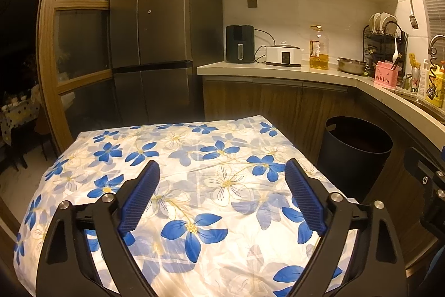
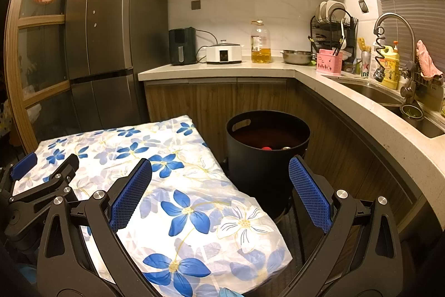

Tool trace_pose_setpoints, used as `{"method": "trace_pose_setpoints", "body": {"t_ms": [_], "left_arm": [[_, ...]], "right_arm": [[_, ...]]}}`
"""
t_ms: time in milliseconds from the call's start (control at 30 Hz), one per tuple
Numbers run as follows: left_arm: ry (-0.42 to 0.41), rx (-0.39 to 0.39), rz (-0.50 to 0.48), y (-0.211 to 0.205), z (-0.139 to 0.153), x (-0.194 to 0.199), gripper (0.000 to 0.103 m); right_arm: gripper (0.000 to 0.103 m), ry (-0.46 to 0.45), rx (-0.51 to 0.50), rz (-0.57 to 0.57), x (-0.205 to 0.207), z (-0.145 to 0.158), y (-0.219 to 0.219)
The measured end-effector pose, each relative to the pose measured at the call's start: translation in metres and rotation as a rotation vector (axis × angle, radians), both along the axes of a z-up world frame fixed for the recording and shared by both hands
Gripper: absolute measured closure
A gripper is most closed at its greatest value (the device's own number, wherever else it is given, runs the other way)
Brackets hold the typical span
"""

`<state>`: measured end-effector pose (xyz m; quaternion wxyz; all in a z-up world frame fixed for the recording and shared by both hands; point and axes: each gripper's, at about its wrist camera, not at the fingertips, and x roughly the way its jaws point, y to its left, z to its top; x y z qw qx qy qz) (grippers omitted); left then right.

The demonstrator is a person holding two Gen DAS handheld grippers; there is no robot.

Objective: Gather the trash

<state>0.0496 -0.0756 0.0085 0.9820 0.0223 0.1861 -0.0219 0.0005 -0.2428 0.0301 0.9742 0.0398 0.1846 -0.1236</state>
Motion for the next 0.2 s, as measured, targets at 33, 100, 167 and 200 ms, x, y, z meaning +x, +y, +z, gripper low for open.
{"method": "trace_pose_setpoints", "body": {"t_ms": [33, 100, 167, 200], "left_arm": [[0.001, -0.003, 0.004, 0.0007, 0.0003, -0.0002, 0.008], [-0.004, -0.013, 0.011, 0.0014, 0.0009, -0.0014, 0.007], [-0.004, -0.025, 0.012, 0.0031, 0.0021, -0.0012, 0.007], [-0.004, -0.027, 0.013, 0.0031, 0.0022, -0.0016, 0.007]], "right_arm": [[0.006, 0.000, 0.000, 0.000, -0.0002, 0.0000, -0.0001], [0.006, -0.002, 0.001, -0.001, -0.0003, 0.0001, 0.0002], [0.006, -0.002, 0.002, -0.002, -0.0004, 0.0000, 0.0000], [0.006, -0.003, 0.003, -0.002, 0.0000, 0.0001, 0.0010]]}}
